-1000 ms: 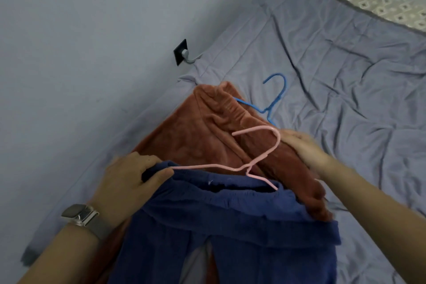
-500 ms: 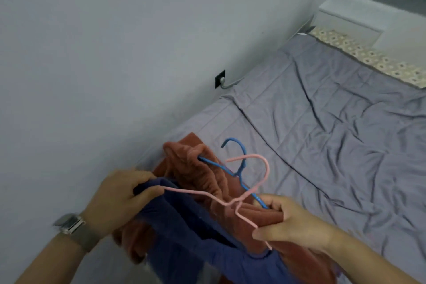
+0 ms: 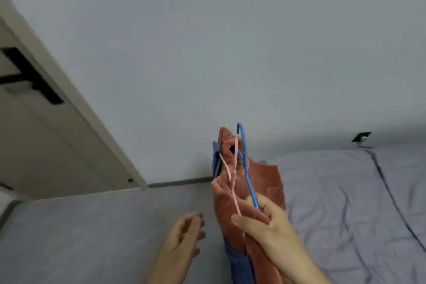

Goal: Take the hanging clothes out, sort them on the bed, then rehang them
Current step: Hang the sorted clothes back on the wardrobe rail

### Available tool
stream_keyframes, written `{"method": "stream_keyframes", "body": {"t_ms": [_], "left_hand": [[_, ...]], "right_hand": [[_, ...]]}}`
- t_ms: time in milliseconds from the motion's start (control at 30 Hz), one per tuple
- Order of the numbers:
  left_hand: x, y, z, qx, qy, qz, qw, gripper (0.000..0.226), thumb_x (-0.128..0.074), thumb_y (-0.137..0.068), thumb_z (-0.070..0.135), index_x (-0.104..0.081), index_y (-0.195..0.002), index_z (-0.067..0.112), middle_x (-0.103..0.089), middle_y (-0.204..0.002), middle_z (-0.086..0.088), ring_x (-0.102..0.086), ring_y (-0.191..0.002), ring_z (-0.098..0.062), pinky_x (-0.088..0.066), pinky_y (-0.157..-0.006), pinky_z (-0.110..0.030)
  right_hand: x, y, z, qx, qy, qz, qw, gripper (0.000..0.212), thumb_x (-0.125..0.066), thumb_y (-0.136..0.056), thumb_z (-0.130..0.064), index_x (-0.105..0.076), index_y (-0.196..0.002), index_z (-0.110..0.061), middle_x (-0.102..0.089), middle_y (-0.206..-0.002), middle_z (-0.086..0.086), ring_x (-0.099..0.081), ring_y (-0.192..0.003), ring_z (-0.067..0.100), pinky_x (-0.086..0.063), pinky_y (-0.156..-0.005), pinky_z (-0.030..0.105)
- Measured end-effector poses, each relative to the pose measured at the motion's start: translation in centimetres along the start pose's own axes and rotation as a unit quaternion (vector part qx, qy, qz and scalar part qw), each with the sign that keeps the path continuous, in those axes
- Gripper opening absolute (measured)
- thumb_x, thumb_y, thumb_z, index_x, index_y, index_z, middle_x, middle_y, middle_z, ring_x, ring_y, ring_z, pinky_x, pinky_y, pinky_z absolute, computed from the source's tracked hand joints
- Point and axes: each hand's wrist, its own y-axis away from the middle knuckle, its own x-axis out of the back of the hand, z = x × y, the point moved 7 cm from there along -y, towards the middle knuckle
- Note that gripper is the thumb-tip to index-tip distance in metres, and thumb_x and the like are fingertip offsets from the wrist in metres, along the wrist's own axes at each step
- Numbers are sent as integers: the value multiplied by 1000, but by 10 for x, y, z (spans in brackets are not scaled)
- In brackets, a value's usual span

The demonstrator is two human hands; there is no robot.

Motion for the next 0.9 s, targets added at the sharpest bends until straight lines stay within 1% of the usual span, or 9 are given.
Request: {"method": "stream_keyframes", "body": {"t_ms": [100, 167, 233, 367, 500, 567, 700, 767, 900], "left_hand": [[56, 51, -26, 105, 124, 28, 986, 27, -40, -97, 30, -58, -115, 19, -62, -114, -3, -59, -100, -22, -45, -89, -43], [89, 79, -29, 102, 206, 61, 971, 32, -36, -99, 31, -55, -122, 20, -62, -119, -5, -60, -102, -23, -49, -83, -40], [125, 107, -22, 48, 261, 121, 957, 26, -38, -98, 30, -57, -116, 24, -65, -114, -1, -63, -96, -16, -54, -69, -32], [194, 171, -6, -76, 220, 287, 929, 16, -50, -93, 13, -65, -98, 18, -71, -88, 5, -64, -74, 6, -47, -60, -10], [222, 220, -8, -89, 209, 360, 905, 13, -60, -88, 13, -68, -97, 19, -73, -89, 0, -68, -82, -5, -53, -72, -18], [235, 242, -15, -85, 158, 416, 892, 14, -65, -86, 17, -67, -98, 22, -72, -91, 5, -67, -84, -1, -54, -78, -19], [248, 286, -29, -109, 149, 466, 865, 7, -58, -89, 5, -62, -90, 11, -69, -79, 10, -65, -78, -3, -52, -75, -18], [252, 315, -37, -133, 156, 511, 835, 20, -55, -89, -2, -58, -78, 13, -62, -65, 11, -57, -65, 1, -46, -66, -14], [255, 387, -71, -152, 172, 595, 770, 28, -55, -91, 7, -66, -79, 29, -63, -79, -1, -55, -74, -4, -44, -73, -16]], "right_hand": [[-84, 24, -4, 0, 35, -76, 996, 32, -78, -56, -14, -50, -69, -5, -49, -61, 7, -43, -58, 12, -37, -49, 18], [-135, 40, -2, -1, 65, -131, 989, 34, -79, -65, 0, -48, -62, -13, -49, -54, 0, -43, -50, 8, -37, -46, 16], [-176, 56, 7, -10, 115, -171, 978, 35, -74, -71, 9, -48, -62, -12, -50, -50, -4, -45, -47, 5, -38, -47, 16], [-234, 89, 28, -8, 218, -278, 935, 22, -79, -70, -3, -58, -76, 0, -62, -62, 8, -56, -61, 14, -48, -60, 26], [-277, 127, 41, 2, 307, -364, 879, 26, -80, -65, -22, -67, -87, -19, -72, -81, 0, -68, -80, 15, -55, -79, 32], [-297, 148, 43, 5, 317, -414, 853, 25, -78, -64, -27, -65, -85, -24, -71, -76, -6, -67, -74, 9, -55, -77, 32], [-331, 192, 40, 27, 305, -517, 799, 26, -78, -73, -13, -54, -75, -23, -60, -54, -17, -55, -51, -5, -41, -55, 8], [-344, 218, 40, 34, 311, -565, 763, 29, -79, -73, -13, -51, -74, -21, -58, -52, -19, -54, -50, -7, -39, -53, 6], [-358, 267, 51, 25, 301, -627, 718, 32, -82, -68, -9, -50, -68, -10, -50, -47, -8, -45, -44, -2, -37, -48, 9]]}}
